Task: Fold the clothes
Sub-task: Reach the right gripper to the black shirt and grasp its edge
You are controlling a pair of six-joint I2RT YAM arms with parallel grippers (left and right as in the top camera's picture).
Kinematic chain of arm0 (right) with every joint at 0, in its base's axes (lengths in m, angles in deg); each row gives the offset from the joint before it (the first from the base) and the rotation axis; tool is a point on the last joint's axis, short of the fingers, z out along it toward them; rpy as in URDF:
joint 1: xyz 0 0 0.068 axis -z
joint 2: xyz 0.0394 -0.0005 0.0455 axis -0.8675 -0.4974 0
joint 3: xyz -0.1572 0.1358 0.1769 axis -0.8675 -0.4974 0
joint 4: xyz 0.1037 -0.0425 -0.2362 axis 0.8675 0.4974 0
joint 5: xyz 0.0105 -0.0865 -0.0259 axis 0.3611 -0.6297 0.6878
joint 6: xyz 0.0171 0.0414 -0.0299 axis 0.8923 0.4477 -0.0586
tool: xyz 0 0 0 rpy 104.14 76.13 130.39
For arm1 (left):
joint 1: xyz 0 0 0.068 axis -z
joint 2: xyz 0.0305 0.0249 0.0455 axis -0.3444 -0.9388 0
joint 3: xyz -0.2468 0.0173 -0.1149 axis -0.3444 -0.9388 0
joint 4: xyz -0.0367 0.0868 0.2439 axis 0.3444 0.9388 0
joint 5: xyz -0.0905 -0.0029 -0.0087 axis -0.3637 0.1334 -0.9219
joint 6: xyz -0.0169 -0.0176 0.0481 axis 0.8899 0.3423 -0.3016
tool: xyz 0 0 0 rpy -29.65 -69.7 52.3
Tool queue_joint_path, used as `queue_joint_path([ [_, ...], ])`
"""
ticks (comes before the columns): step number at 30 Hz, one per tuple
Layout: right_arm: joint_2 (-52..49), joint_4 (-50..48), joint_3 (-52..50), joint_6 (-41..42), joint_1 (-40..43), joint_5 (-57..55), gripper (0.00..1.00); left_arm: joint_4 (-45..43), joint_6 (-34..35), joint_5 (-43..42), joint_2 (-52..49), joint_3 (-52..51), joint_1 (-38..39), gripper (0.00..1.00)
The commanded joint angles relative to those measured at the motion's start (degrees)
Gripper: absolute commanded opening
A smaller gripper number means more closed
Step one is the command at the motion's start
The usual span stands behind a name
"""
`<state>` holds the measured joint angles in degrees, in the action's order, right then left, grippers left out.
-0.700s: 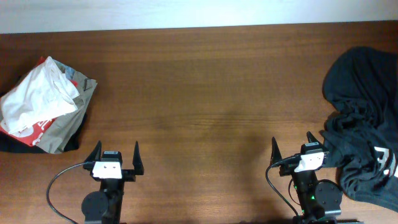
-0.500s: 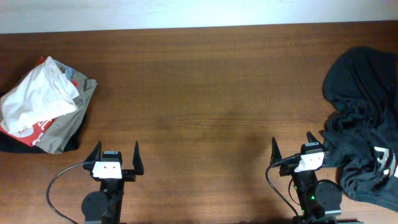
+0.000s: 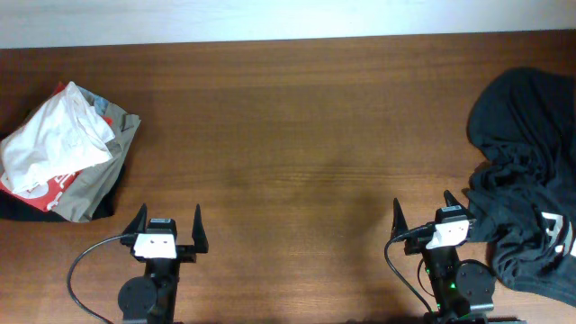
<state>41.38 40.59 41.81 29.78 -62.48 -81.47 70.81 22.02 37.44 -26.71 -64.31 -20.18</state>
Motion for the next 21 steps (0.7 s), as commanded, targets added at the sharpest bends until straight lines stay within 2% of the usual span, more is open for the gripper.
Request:
queue_joint_path([
  [1, 0.48, 0.37, -0.31, 0.00, -0.42, -0.52, 0.99, 0.13, 0.55, 0.63, 0.61, -0.39, -0.11, 0.99],
  [7, 0.48, 0.20, -0.31, 0.02, -0.42, -0.52, 0.99, 0.15, 0.55, 2.10, 0.61, -0.37, -0.13, 0.99],
  [10, 0.48, -0.09, 0.48, 0.66, -0.28, -0.02, 0.99, -0.68, 0.57, 0.13, 0.61, -0.09, -0.13, 0.99],
  [12, 0.07, 2.27, 3.06, 0.66, -0.24, -1.73, 0.99, -0.61, 0.57, 0.11, 0.11, 1.84, -0.13, 0.99],
  [14, -2.73, 7.10, 7.93, 0.68, -0.24, -4.76, 0.99, 3.52, 0.55, 0.17, -3.91, 6.75, -0.13, 0.99],
  [18, -17.18, 15.54, 20.09, 0.66, -0.22, -7.26, 0.99, 8.35, 0.55, 0.70, -19.19, 18.45, -0.13, 0.99],
  [21, -35.43, 24.70, 34.16, 0.66, -0.20, -7.19, 0.99, 14.67, 0.57, 0.83, -36.44, 30.71, -0.13, 0.99],
])
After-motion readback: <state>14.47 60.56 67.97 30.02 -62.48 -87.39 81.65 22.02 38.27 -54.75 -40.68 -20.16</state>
